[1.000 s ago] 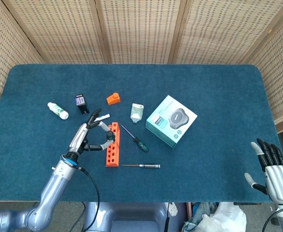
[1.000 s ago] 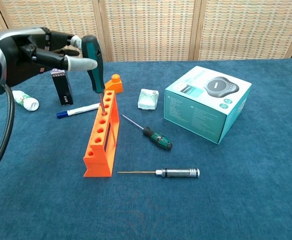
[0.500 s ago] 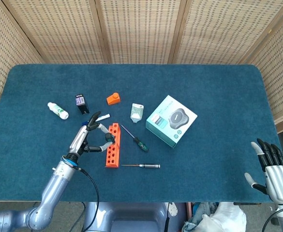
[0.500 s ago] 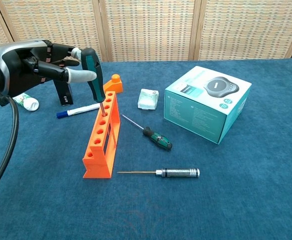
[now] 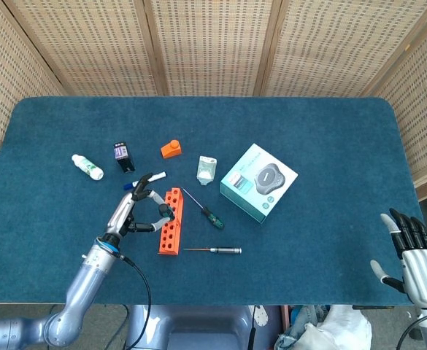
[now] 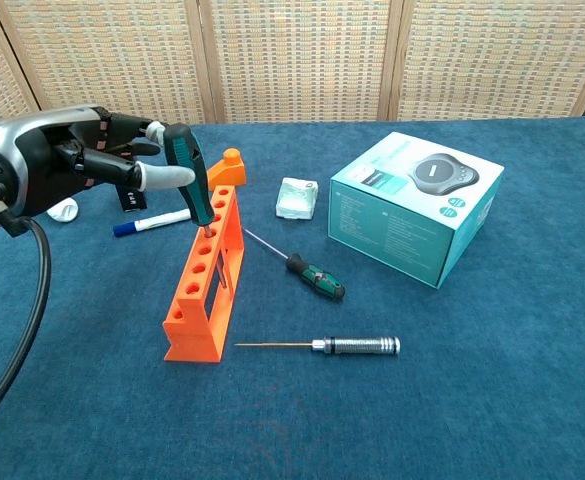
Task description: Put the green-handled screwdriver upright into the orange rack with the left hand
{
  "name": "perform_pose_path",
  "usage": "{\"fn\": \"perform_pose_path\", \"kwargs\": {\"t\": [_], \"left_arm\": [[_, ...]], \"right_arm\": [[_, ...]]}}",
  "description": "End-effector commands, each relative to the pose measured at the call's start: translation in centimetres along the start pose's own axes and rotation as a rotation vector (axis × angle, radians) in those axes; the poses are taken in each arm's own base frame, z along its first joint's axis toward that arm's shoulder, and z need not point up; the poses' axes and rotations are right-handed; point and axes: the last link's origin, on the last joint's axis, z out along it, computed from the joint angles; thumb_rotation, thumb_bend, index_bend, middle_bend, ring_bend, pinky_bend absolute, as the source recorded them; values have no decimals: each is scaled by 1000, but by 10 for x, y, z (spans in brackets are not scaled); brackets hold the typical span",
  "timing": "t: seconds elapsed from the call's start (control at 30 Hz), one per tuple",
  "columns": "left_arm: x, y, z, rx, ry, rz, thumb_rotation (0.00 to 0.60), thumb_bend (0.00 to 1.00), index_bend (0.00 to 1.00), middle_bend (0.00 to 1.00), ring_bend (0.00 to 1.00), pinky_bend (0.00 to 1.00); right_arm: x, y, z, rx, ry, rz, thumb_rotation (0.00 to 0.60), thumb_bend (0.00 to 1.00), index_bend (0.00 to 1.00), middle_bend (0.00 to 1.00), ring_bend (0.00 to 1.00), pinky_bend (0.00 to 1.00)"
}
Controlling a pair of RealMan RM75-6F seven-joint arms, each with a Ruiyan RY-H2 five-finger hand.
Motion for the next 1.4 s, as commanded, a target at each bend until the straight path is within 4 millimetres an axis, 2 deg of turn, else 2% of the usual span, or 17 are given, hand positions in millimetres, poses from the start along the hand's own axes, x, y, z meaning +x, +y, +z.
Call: {"fn": "perform_pose_path", "kwargs": {"t": [0.03, 0.57, 0.67, 0.93, 1.4], "left_arm": [[-1, -2, 0, 2, -2, 4, 600, 296, 592, 0, 0, 0], [-8, -10, 0, 15, -24, 23, 600, 297, 591, 0, 0, 0], [-8, -9, 0, 8, -25, 23, 600, 296, 556, 0, 0, 0], [-4, -4, -1, -18, -27, 22, 600, 295, 351, 0, 0, 0], [-2, -2, -2, -18, -35, 18, 600, 295, 340, 0, 0, 0]], "right_arm": [[0, 0, 0, 0, 1, 0, 600, 257, 0, 0, 0, 0], [2, 1, 0, -1, 8, 4, 600, 257, 0, 0, 0, 0], [2, 1, 0, -2, 9, 4, 600, 258, 0, 0, 0, 0], [2, 1, 1, 1, 16, 5, 600, 258, 0, 0, 0, 0], [2, 1, 0, 1, 14, 7, 600, 258, 0, 0, 0, 0]]}}
